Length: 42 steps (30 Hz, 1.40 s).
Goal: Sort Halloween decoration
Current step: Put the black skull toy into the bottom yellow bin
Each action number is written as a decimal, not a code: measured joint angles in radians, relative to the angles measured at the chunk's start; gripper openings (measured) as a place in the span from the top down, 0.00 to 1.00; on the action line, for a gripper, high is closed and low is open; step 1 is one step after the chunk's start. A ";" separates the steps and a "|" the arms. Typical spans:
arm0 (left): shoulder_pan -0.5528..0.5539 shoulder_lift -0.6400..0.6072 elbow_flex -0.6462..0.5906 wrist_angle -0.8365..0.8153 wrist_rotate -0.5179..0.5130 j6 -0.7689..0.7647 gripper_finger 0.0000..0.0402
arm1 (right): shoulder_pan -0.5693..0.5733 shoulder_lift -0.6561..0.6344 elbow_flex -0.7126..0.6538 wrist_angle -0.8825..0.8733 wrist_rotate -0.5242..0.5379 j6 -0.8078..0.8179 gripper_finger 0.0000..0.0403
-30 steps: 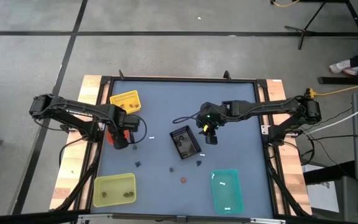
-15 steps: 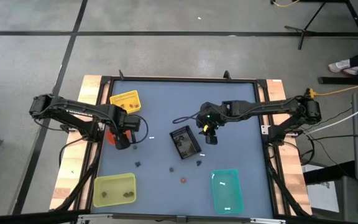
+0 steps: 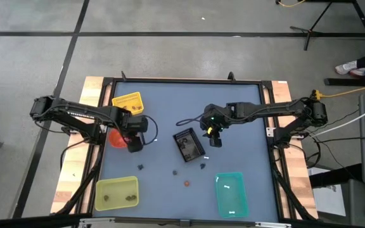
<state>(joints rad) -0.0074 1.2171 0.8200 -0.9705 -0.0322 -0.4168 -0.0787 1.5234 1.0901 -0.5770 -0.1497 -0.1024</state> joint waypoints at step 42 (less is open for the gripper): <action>-0.222 0.000 -0.371 0.519 -0.010 0.350 0.46 | 0.000 0.000 0.000 0.002 0.000 0.000 0.64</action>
<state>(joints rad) -0.2295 1.2171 0.4488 -0.4518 -0.0423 -0.0672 -0.0786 1.5234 1.0901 -0.5747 -0.1497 -0.1024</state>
